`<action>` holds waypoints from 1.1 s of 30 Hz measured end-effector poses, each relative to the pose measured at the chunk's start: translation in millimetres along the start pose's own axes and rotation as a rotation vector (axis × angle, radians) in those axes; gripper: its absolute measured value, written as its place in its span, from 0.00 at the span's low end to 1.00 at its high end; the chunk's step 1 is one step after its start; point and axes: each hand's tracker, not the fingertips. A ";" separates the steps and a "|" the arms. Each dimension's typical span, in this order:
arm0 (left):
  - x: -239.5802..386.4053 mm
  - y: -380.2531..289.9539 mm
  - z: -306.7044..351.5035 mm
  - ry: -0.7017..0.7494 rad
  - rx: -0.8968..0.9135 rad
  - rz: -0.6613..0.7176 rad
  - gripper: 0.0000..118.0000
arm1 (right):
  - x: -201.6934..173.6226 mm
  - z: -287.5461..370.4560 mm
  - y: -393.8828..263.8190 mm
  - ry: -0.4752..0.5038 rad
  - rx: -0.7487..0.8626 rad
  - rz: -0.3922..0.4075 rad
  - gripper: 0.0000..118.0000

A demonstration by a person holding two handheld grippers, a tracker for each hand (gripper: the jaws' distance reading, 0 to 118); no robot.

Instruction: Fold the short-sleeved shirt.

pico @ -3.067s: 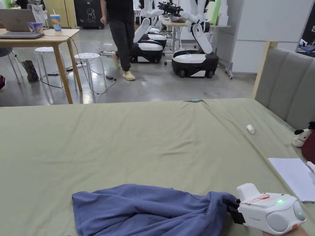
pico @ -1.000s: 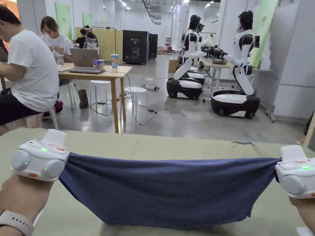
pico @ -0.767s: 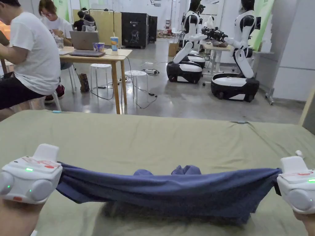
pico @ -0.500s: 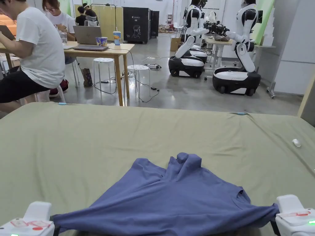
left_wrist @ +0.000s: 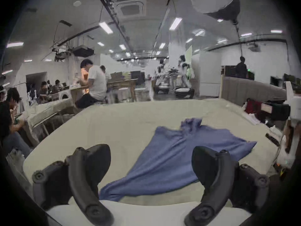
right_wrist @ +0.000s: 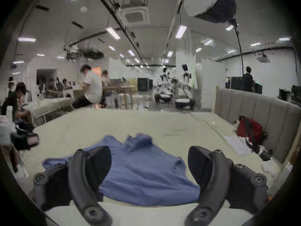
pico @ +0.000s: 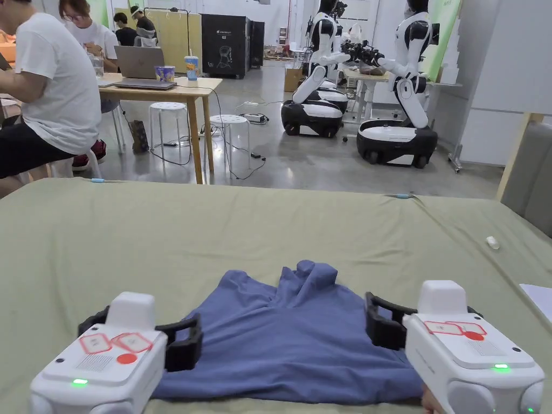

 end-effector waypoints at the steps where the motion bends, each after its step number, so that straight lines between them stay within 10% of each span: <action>1: 6.4 2.1 0.7 -0.009 0.002 -0.007 0.83 | -9.3 2.3 1.2 0.014 0.003 0.009 0.81; 4: 18.3 1.5 2.1 -0.012 -0.001 -0.013 0.36 | -30.6 0.7 -2.3 0.005 0.028 0.055 0.27; 6: 18.3 -3.8 2.9 -0.045 -0.012 -0.015 0.00 | -40.7 0.8 -4.9 0.006 0.018 0.063 0.10; 20: -110.5 -114.1 20.4 0.124 -0.340 0.186 0.00 | -112.3 -33.5 -38.5 0.161 -0.119 0.064 0.00; 21: -116.5 -116.8 18.1 0.113 -0.352 0.199 0.05 | -116.7 -35.2 -41.3 0.170 -0.121 0.061 0.00; 24: -129.3 -123.2 8.1 0.107 -0.354 0.194 0.88 | -128.0 -47.0 -52.7 0.191 -0.145 0.070 0.00; 25: -133.1 -124.7 1.6 0.108 -0.364 0.186 0.96 | -130.7 -49.5 -54.7 0.197 -0.151 0.075 0.00; 33: -151.0 -121.7 -52.1 0.070 -0.397 0.182 0.73 | -128.5 -53.3 -52.9 0.190 -0.180 0.086 0.00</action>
